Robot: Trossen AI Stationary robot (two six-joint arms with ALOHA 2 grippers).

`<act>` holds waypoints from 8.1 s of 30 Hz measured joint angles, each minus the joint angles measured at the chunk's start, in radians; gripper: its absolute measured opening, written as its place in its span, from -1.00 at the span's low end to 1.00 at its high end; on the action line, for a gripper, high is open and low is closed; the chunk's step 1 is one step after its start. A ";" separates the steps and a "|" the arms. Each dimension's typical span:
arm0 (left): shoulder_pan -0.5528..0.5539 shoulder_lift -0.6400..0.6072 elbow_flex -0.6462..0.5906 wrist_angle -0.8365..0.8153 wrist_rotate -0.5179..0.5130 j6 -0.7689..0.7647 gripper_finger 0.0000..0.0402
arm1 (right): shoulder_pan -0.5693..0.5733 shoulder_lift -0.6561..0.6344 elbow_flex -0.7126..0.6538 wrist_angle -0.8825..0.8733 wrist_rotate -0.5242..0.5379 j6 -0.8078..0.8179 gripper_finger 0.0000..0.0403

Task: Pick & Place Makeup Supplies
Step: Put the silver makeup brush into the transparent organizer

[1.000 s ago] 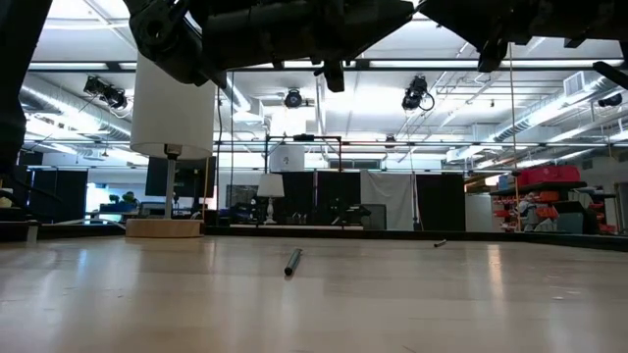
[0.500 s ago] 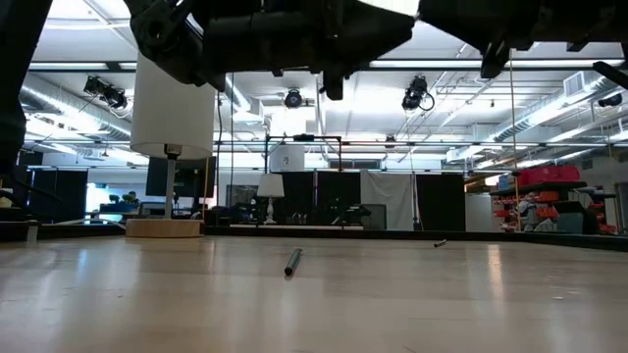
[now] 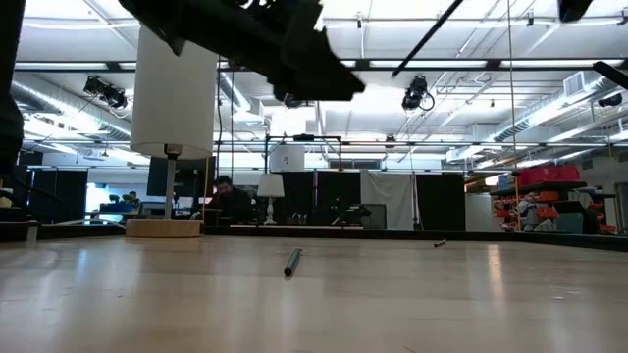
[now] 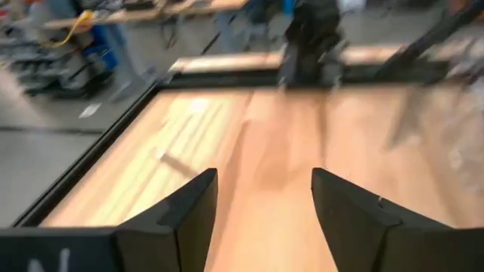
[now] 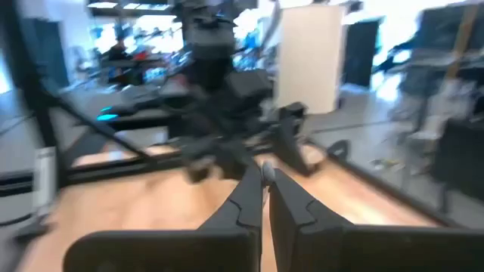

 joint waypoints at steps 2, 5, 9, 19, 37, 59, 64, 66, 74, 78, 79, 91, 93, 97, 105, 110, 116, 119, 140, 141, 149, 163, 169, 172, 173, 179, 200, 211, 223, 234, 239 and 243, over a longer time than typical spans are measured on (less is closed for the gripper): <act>-0.009 -0.013 0.000 -0.074 -0.050 -0.005 0.09 | 0.032 -0.046 0.082 -0.260 -0.016 0.151 -0.97; -0.022 -0.013 0.000 -0.139 -0.103 -0.029 0.07 | 0.054 -0.069 0.220 -0.667 -0.122 0.439 -0.97; -0.034 0.004 -0.001 -0.160 -0.116 -0.055 0.03 | 0.067 -0.037 0.375 -1.012 -0.351 0.716 -0.97; -0.036 0.026 0.000 -0.149 -0.123 -0.057 -0.01 | 0.181 0.027 0.486 -1.214 -0.509 1.040 -0.97; -0.036 0.026 0.000 -0.149 -0.124 -0.065 -0.01 | 0.286 0.119 0.486 -1.464 -0.358 1.423 -0.97; -0.036 0.026 0.000 -0.148 -0.124 -0.083 -0.01 | 0.169 0.247 0.485 -1.463 -0.548 1.428 -0.95; -0.036 0.026 0.000 -0.148 -0.124 -0.084 -0.01 | 0.167 0.248 0.485 -1.453 -0.551 1.427 -0.89; -0.036 0.026 0.000 -0.148 -0.124 -0.084 -0.01 | 0.167 0.248 0.485 -1.453 -0.551 1.427 -0.85; -0.036 0.026 0.000 -0.148 -0.124 -0.084 -0.01 | 0.164 0.248 0.485 -1.462 -0.511 1.454 -0.68; -0.036 0.026 0.000 -0.148 -0.124 -0.085 -0.01 | 0.162 0.248 0.485 -1.494 -0.506 1.474 -0.53; -0.036 0.026 0.000 -0.148 -0.124 -0.085 -0.01 | 0.159 0.248 0.485 -1.503 -0.506 1.475 -0.48; -0.036 0.026 0.000 -0.149 -0.124 -0.087 -0.01 | 0.127 0.152 0.484 -1.539 -0.450 1.396 -0.04; -0.035 0.026 0.000 -0.148 -0.124 -0.093 -0.01 | 0.117 0.131 0.484 -1.537 -0.385 1.350 -0.02; -0.035 0.026 0.000 -0.155 -0.169 -0.138 -0.01 | 0.073 0.110 0.484 -1.537 -0.231 1.232 -0.04; -0.086 -0.035 0.000 -0.380 -0.228 -0.385 -0.01 | -0.090 0.147 0.431 -1.393 -0.067 1.003 -0.07; -0.160 -0.042 -0.001 -0.522 -0.226 -0.621 -0.01 | -0.198 0.154 0.283 -1.066 -0.060 0.780 -0.07; -0.258 0.009 -0.001 -0.541 -0.230 -0.873 -0.01 | -0.276 0.155 0.089 -0.563 -0.089 0.458 -0.07; -0.289 0.039 -0.001 -0.549 -0.234 -0.991 -0.01 | -0.294 0.155 0.023 -0.356 -0.134 0.313 -0.07; -0.409 0.304 0.054 -0.458 -0.498 -1.345 -0.01 | -0.302 0.155 -0.055 -0.065 -0.551 0.241 -0.07; -0.401 0.329 0.081 -0.464 -0.498 -1.324 -0.01 | -0.302 0.155 -0.055 -0.064 -0.554 0.241 -0.07; -0.362 0.519 0.308 -0.751 -0.582 -1.303 -0.01 | -0.302 0.155 -0.055 -0.052 -0.560 0.289 -0.07; -0.406 0.579 0.220 -0.721 -0.596 -1.394 -0.10 | -0.302 0.155 -0.055 -0.062 -0.560 0.312 -0.07; -0.443 0.565 0.176 -0.714 -0.597 -1.369 -0.16 | -0.302 0.155 -0.055 -0.072 -0.560 0.320 -0.07; -0.454 0.527 0.135 -0.677 -0.573 -1.319 -0.17 | -0.302 0.155 -0.055 -0.078 -0.561 0.320 -0.07; -0.456 0.506 0.118 -0.658 -0.562 -1.298 -0.17 | -0.302 0.155 -0.055 -0.079 -0.561 0.320 -0.07; -0.458 0.395 -0.072 -0.339 -0.504 -1.080 -0.17 | -0.302 0.155 -0.055 -0.094 -0.561 0.319 -0.07; -0.359 0.375 -0.254 0.093 -0.337 -0.660 -0.36 | -0.302 0.155 -0.055 -0.115 -0.561 0.353 -0.07; -0.351 0.370 -0.306 0.140 -0.295 -0.703 -0.87 | -0.302 0.155 -0.055 -0.121 -0.579 0.353 -0.07; -0.354 0.396 -0.316 0.253 -0.333 -0.704 -0.93 | -0.302 0.155 -0.055 -0.141 -0.655 0.352 -0.07; -0.288 0.404 -0.317 0.707 -0.292 -0.463 -0.94 | -0.302 0.156 -0.055 -0.153 -0.661 0.346 -0.07; -0.238 0.403 -0.317 0.952 -0.230 -0.333 -0.94 | -0.313 0.191 -0.055 -0.154 -0.702 0.346 -0.07; -0.206 0.402 -0.316 1.160 -0.120 -0.235 -0.92 | -0.341 0.247 -0.055 -0.135 -0.717 0.360 -0.07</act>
